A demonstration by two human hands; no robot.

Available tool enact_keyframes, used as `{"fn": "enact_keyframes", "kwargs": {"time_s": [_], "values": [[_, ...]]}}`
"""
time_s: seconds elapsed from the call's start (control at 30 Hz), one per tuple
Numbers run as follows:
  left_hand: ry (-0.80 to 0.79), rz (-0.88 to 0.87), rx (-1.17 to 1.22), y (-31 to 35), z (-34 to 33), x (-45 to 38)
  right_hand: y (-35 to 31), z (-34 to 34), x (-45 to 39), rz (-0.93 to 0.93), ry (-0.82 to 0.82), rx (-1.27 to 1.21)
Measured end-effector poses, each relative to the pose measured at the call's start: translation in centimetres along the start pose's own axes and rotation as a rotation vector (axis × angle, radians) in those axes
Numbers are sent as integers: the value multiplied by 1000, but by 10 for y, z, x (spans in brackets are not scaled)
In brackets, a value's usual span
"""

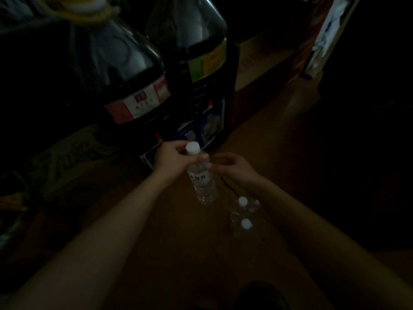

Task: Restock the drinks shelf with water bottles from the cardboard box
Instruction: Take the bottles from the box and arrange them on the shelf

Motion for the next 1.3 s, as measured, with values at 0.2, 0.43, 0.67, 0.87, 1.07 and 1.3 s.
{"fn": "enact_keyframes", "kwargs": {"time_s": [0.2, 0.43, 0.67, 0.87, 1.07, 1.3], "values": [[73, -33, -50, 116, 124, 9, -132, -56, 47, -21, -147, 58], [255, -1, -102, 248, 274, 30, -293, -116, 110, -50, -215, 145], [407, 44, -115, 350, 412, 52, -416, -176, 152, 65, -247, 261], [587, 115, -79, 383, 496, 73, -478, -239, 167, 237, -284, 244], [691, 162, -131, 372, 560, 73, -508, -296, 148, 228, -382, 194], [759, 165, -243, 343, 645, 49, -542, -380, 99, 236, -429, 161]]}}
Point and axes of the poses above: each hand's wrist, its own x-axis away from the middle knuckle, its own z-axis out of the back of the hand, y = z × x, the point moved 3 cm from there along -x, towards the middle knuckle, and after that the axes turned 14 degrees about -x, right-handed, at the moved point
